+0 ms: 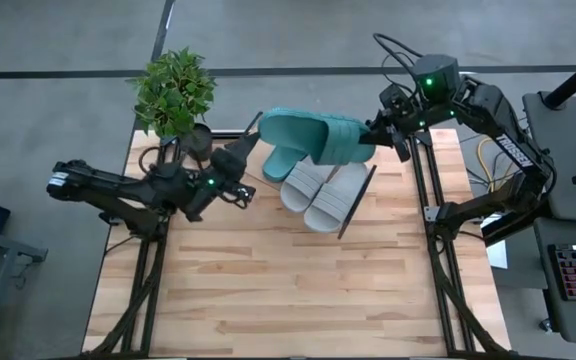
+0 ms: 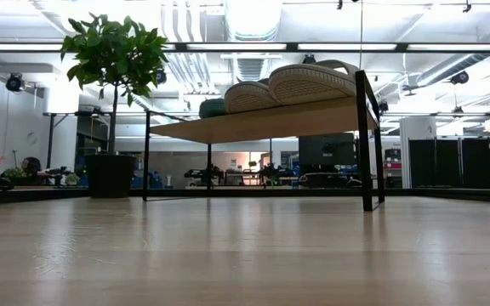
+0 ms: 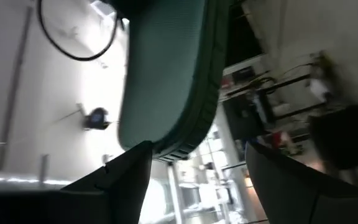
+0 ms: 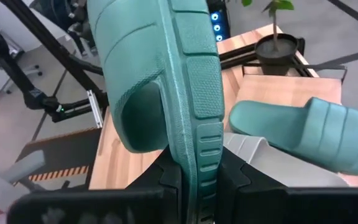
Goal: Pick and place slides into the shelf
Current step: Put the green slide on the shelf
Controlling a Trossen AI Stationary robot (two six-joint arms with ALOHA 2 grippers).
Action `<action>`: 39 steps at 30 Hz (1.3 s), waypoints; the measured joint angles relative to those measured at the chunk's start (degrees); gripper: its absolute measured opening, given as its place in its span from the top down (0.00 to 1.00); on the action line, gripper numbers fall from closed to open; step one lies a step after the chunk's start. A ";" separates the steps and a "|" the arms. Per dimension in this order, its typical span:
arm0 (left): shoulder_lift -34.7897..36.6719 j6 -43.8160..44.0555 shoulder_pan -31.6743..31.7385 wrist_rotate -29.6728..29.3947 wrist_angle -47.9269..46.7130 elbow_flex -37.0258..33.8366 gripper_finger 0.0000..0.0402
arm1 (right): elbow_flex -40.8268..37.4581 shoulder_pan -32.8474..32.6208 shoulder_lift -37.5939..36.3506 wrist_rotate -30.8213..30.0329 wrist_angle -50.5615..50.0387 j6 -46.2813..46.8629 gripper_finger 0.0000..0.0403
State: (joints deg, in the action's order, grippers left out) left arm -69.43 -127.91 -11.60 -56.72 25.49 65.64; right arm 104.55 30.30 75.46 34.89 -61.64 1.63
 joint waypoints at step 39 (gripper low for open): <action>-2.73 -1.82 9.40 17.23 16.59 -6.53 0.56 | 0.00 -0.46 2.62 0.96 -0.14 1.18 0.92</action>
State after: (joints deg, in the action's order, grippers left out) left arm -72.16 -129.73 -2.20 -39.49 42.08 59.11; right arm 104.55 29.85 78.08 35.85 -61.78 2.81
